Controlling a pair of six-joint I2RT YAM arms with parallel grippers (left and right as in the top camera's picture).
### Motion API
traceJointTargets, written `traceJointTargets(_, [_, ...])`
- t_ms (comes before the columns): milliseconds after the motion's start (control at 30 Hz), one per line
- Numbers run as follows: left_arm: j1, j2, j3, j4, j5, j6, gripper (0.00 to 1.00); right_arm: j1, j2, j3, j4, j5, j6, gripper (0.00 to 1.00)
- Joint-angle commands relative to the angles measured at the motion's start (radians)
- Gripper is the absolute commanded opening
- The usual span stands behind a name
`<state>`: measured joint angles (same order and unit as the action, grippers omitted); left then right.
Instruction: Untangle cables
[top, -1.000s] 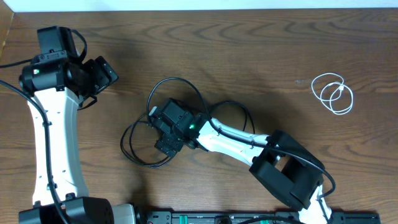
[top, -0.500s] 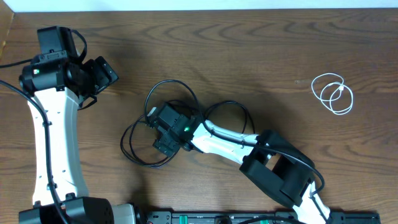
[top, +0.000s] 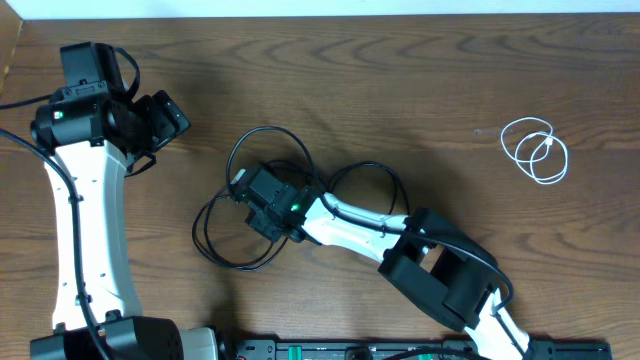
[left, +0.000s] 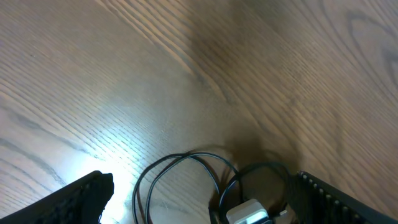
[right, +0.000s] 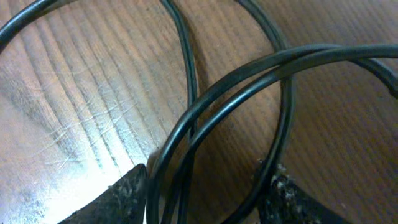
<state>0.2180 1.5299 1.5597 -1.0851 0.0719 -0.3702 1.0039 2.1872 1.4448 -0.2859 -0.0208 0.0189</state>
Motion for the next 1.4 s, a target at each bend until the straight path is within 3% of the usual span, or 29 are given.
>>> traceJointTargets(0, [0.002,0.0,-0.008,-0.003,-0.013,-0.009,0.93,0.012,0.128,-0.073,-0.047,-0.06,0.029,0.56])
traceJointTargets(100, [0.002,0.0,-0.008,-0.003,-0.013,-0.009,0.93,0.012,0.128,-0.073,-0.051,-0.06,0.029,0.63])
traceJointTargets(233, [0.002,0.0,-0.008,-0.003,-0.013,-0.01,0.93,0.012,0.128,-0.073,-0.068,-0.061,0.029,0.63])
traceJointTargets(433, [0.002,0.0,-0.008,-0.003,-0.013,-0.009,0.93,0.005,0.12,0.055,-0.298,-0.107,0.033,0.72])
traceJointTargets(567, [0.002,0.0,-0.008,-0.003,-0.013,-0.009,0.93,0.006,0.12,0.115,-0.375,-0.114,0.033,0.71])
traceJointTargets(933, [0.002,0.0,-0.008,-0.003,-0.013,-0.01,0.93,0.034,0.123,0.1,-0.361,-0.109,0.034,0.56])
traceJointTargets(1067, [0.002,0.0,-0.008,-0.003,-0.013,-0.01,0.93,0.034,0.123,0.085,-0.362,-0.109,0.033,0.55])
traceJointTargets(1233, [0.002,0.0,-0.008,-0.003,-0.013,-0.009,0.94,0.034,0.123,0.07,-0.361,-0.109,0.033,0.37])
traceJointTargets(1367, [0.002,0.0,-0.008,-0.003,-0.013,-0.009,0.94,0.034,0.122,0.07,-0.362,-0.11,0.033,0.01])
